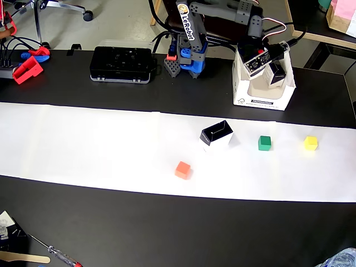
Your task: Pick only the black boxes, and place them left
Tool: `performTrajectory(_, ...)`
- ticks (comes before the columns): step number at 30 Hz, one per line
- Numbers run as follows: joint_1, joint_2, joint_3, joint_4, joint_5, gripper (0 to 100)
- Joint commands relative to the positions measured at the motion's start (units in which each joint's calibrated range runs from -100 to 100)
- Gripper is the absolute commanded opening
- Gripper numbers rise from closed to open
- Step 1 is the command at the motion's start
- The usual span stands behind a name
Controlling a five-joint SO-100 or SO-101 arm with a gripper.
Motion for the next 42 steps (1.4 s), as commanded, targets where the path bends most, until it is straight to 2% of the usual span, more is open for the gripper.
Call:
performTrajectory(1, -2.0, -4.6, -1.4, -0.7, 0.5, 35)
performTrajectory(4, -1.6, -4.6, -2.1, -2.4, 0.6, 44)
performTrajectory(6, -1.0, -4.6, -3.9, -4.1, 0.6, 46)
performTrajectory(11, 4.1, -4.6, -15.5, -5.6, 0.1, 46)
performTrajectory(17, 16.4, -2.1, -30.5, -4.8, -1.5, 46)
performTrajectory(21, 25.5, 5.1, -40.6, -4.4, -5.5, 46)
performTrajectory(28, 32.6, 18.8, -56.4, 9.4, -7.6, 46)
performTrajectory(32, 37.3, 24.6, -59.5, 12.4, -10.3, 46)
performTrajectory(42, 43.9, 33.8, -63.3, 12.1, -14.6, 45)
